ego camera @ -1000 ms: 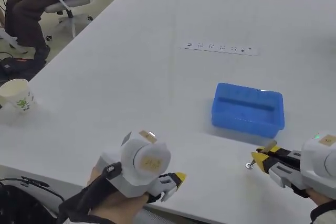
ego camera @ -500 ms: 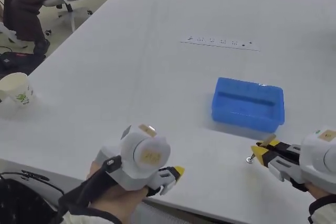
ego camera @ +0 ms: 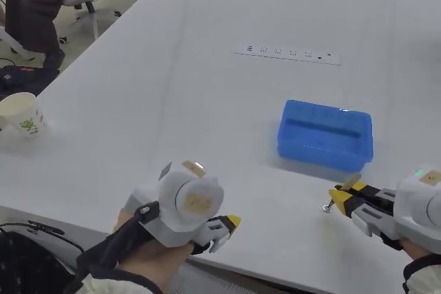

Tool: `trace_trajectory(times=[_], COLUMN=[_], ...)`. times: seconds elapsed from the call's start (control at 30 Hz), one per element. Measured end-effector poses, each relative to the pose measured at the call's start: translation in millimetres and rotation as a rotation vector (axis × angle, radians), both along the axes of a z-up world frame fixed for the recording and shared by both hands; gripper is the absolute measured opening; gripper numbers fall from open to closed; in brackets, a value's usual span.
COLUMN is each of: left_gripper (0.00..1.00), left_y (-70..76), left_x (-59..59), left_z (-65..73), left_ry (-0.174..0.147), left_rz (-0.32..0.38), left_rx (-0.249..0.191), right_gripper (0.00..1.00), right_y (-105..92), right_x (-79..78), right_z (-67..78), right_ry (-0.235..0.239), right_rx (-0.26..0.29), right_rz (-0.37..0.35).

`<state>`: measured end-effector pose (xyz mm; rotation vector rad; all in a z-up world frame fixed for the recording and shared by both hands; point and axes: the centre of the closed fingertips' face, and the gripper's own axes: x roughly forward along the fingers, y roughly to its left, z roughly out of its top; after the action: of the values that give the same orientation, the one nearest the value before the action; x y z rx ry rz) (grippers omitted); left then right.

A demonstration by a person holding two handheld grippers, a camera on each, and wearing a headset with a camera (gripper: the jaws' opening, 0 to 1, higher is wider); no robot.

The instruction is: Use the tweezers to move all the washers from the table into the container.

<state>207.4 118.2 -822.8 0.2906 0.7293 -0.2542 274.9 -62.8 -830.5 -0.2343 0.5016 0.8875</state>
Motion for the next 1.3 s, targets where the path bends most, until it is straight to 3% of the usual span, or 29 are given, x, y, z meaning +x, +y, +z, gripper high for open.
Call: trace_trajectory(times=[0.33, 0.63, 0.87, 1.0, 1.13, 1.3], left_gripper=[0.74, 0.75, 0.75, 0.75, 0.75, 0.75], left_y=[0.0, -1.4, -2.6, -2.7, -1.8, -1.7], left_x=[-0.2, 0.2, 0.3, 0.8, 1.4, 2.0], left_z=[0.2, 1.0, 1.1, 2.7, 3.9, 4.5], left_ry=[0.001, -0.004, -0.004, -0.011, -0.019, -0.024], left_rz=[0.000, -0.006, -0.011, -0.010, -0.003, 0.001], left_rx=[0.003, -0.007, -0.007, -0.011, -0.017, -0.023], right_gripper=[0.02, 0.01, 0.01, 0.01, 0.01, 0.01], right_y=[-2.4, -4.5, -2.4, -1.9, -0.6, -2.1], right_x=[-1.2, -2.7, -6.6, -7.1, -8.2, -3.7], right_z=[0.5, 22.2, 40.5, 46.3, 51.9, 60.6], right_ry=[0.031, 0.071, 0.057, 0.044, 0.081, 0.078], right_rx=[0.015, 0.129, 0.143, 0.123, 0.150, 0.163], right_rz=[-0.011, -0.065, -0.075, -0.074, -0.081, -0.094])
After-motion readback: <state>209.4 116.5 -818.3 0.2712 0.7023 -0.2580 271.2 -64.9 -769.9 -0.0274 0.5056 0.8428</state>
